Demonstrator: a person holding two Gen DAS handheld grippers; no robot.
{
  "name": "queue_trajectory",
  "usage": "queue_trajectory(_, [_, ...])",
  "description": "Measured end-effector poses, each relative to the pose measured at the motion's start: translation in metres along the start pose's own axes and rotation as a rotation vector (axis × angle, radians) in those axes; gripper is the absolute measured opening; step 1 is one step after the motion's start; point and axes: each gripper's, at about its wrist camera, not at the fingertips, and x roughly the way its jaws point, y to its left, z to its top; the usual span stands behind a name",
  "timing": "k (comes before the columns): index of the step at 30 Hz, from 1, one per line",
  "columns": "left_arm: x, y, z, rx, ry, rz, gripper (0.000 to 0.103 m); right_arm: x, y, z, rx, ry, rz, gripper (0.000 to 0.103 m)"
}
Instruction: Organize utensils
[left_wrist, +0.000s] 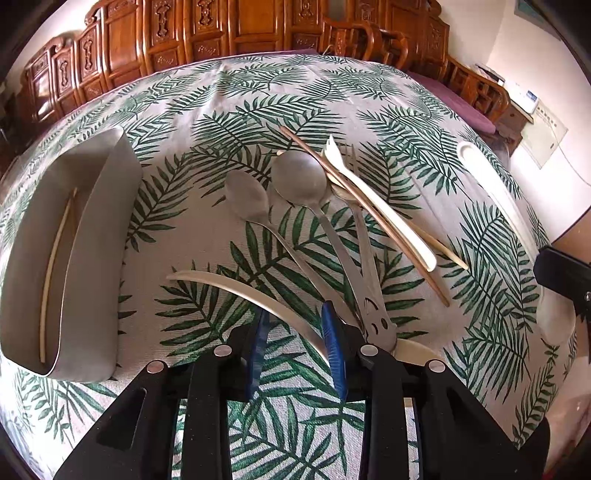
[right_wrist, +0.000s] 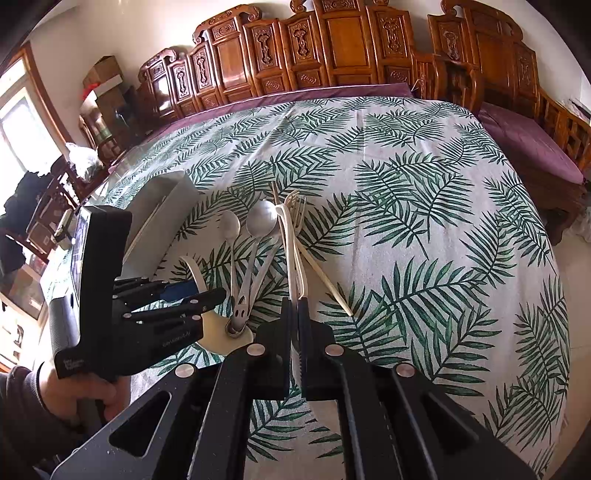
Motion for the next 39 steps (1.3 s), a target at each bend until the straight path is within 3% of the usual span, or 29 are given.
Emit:
queue_trajectory(4, [0.001,0.000,0.001,0.007,-0.006,-0.002,0.024,0.002,0.002,-0.001,-0.008,0.004,-0.003,0.004])
queue_trajectory(9, [-0.002,0.006,-0.003,-0.011,-0.007,-0.018,0.005,0.004,0.003,-0.001,-0.015,0.008,-0.007,0.004])
queue_trajectory(25, [-0.067,0.000,-0.018,0.142,-0.119,0.018,0.003,0.006,0.019,-0.003,-0.061,0.011,-0.008,0.004])
queue_trajectory(39, [-0.121,0.017,-0.017,0.153,-0.206,0.018,0.003,-0.004,0.035,0.000,-0.097,-0.014,0.002,0.004])
